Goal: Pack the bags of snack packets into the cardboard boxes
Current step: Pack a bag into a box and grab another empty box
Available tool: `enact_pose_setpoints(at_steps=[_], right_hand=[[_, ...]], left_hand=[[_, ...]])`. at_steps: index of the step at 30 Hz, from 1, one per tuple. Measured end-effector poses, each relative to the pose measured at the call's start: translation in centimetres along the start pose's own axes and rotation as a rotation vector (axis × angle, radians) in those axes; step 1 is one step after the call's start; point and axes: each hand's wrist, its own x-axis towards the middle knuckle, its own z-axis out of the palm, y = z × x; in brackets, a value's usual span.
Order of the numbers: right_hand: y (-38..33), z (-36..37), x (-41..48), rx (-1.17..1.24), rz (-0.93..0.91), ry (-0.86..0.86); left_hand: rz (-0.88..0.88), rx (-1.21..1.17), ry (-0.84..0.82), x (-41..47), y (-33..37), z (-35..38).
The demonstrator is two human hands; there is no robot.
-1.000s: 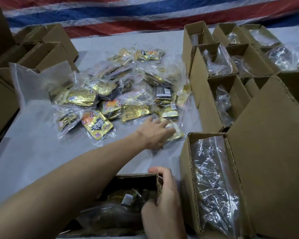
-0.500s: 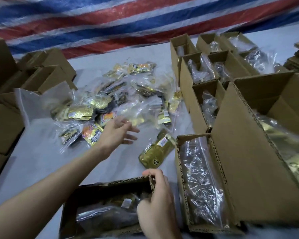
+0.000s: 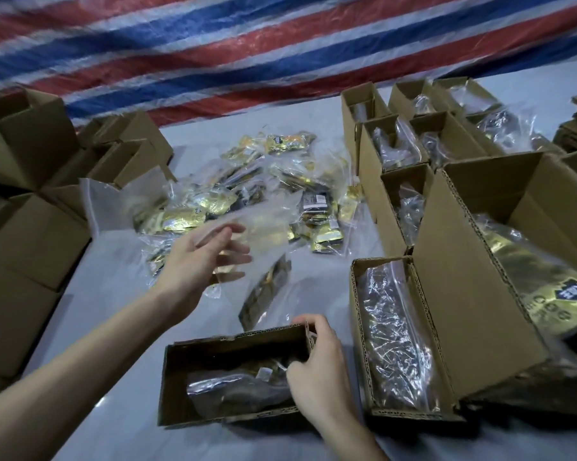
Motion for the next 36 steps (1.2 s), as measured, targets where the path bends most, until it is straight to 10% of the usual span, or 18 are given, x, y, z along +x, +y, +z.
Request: enact_pose_setpoints(at_steps=[16, 36], right_hand=[[-0.7, 0.4, 0.7, -0.034, 0.099, 0.056], [-1.5, -0.4, 1.0, -0.032, 0.087, 0.003]], left_hand=[[0.271, -0.273, -0.005, -8.2, 10.6, -3.6], [0.086, -0.213, 0.008, -10.3, 2.1, -2.5]])
